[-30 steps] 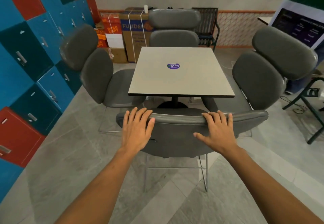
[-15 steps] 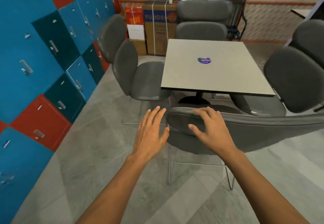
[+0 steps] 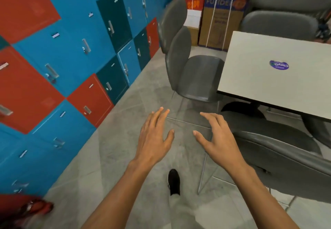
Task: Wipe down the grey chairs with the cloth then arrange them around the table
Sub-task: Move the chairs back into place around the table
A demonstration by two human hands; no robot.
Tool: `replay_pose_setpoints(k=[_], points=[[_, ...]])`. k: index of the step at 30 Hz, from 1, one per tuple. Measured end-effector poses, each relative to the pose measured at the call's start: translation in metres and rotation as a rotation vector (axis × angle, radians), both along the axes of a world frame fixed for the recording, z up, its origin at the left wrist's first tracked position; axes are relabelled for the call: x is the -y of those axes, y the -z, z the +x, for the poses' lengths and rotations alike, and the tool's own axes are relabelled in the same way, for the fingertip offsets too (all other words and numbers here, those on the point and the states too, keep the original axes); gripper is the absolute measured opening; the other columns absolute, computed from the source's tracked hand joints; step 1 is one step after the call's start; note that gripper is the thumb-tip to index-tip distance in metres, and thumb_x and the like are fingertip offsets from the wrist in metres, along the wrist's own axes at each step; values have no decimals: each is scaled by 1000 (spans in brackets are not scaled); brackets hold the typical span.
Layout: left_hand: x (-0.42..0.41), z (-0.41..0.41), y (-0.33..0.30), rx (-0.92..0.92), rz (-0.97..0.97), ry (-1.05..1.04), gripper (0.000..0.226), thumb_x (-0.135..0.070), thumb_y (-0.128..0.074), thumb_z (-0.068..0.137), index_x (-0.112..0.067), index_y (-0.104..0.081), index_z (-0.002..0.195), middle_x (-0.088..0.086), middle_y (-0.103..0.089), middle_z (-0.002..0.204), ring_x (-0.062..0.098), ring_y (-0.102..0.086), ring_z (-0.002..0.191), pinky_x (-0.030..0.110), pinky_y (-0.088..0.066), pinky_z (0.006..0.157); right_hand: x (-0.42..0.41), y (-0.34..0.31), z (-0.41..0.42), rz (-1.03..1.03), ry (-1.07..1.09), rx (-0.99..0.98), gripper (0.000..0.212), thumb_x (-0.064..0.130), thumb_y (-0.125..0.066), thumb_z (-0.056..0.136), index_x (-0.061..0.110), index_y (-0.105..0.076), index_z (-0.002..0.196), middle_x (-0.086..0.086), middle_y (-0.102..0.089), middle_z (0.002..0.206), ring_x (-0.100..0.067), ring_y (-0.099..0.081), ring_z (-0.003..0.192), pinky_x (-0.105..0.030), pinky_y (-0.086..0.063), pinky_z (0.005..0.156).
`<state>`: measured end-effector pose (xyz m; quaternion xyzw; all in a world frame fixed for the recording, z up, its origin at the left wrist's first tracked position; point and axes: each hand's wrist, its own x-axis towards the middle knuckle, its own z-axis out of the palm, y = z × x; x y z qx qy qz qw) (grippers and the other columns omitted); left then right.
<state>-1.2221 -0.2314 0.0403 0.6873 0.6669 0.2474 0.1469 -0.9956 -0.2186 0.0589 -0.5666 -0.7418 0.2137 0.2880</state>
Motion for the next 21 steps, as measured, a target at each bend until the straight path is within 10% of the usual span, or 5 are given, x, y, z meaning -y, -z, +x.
replay_pose_setpoints(k=[21], points=[[-274,-118,10,73,-106,-171,68,-47,-53,101,-33,-24,160,-9,-19,168,15,-19,154,45,-30,123,-299,6,-126,-181,-55,-133,65,48,-65,93,31,-38,150,22,-34,137,8,-39,125,-3,-28,97]])
